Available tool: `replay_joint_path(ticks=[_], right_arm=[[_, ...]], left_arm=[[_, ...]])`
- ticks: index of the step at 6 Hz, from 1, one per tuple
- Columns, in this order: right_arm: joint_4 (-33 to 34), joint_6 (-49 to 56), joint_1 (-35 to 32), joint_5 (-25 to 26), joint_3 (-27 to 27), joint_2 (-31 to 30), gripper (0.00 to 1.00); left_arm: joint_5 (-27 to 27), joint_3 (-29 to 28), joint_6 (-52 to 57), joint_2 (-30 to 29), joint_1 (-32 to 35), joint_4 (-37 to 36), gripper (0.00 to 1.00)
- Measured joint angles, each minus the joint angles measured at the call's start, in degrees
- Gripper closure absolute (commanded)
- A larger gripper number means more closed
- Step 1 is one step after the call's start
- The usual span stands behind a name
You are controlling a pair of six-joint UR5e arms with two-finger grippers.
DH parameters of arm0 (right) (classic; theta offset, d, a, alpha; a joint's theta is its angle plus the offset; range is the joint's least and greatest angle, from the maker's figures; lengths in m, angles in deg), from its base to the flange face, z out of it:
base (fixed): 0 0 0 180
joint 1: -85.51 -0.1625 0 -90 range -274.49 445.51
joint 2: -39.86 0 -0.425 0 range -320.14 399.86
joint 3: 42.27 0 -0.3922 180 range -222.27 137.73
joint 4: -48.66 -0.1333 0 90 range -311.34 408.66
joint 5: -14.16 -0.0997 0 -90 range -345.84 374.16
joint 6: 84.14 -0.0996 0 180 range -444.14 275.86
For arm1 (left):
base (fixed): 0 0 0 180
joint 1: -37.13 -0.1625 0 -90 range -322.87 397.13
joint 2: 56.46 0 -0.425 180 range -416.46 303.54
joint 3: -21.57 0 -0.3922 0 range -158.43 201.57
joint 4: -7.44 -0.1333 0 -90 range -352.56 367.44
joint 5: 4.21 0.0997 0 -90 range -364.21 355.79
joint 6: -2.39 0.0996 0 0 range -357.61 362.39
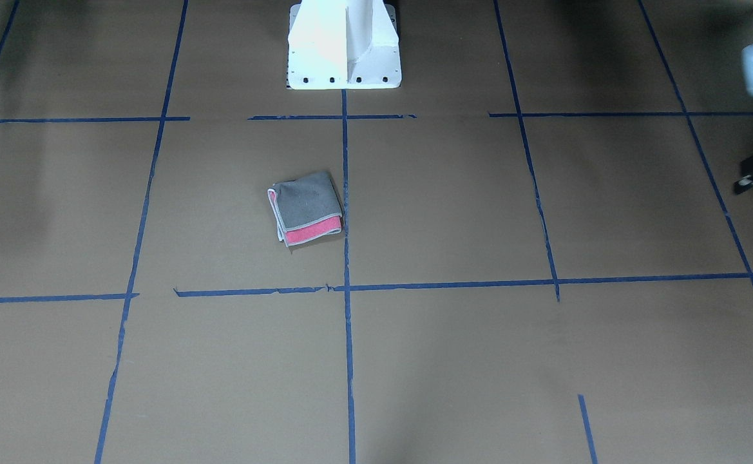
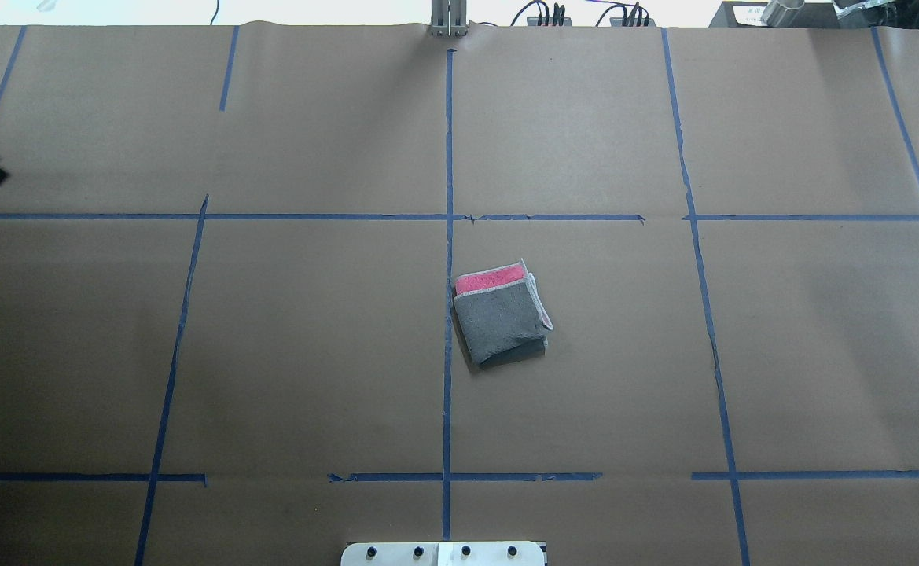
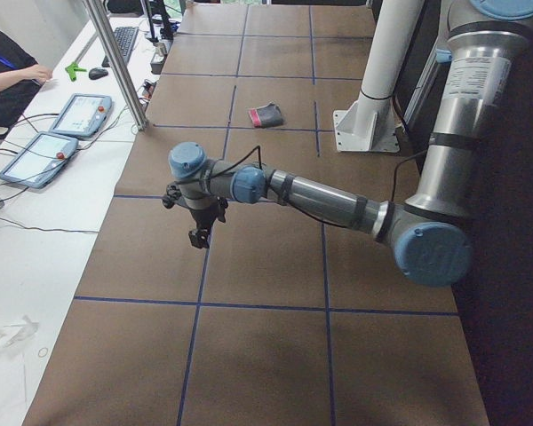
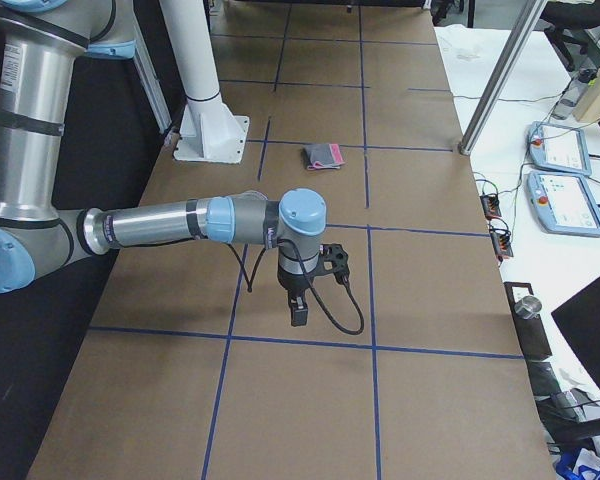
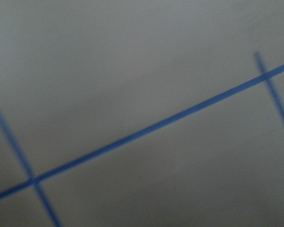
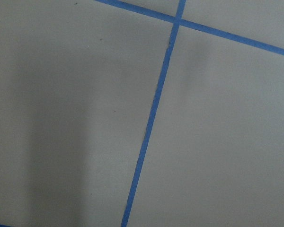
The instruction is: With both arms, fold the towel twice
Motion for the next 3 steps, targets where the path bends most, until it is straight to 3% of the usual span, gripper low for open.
replay_joint_path(ticks=[3], right_arm=[[-0.01,-0.51,-0.26,0.02,-0.14,-0.15,0.00]], left_arm=[[-0.35,0.59,0.67,6.72,4.32,0.47,0.00]])
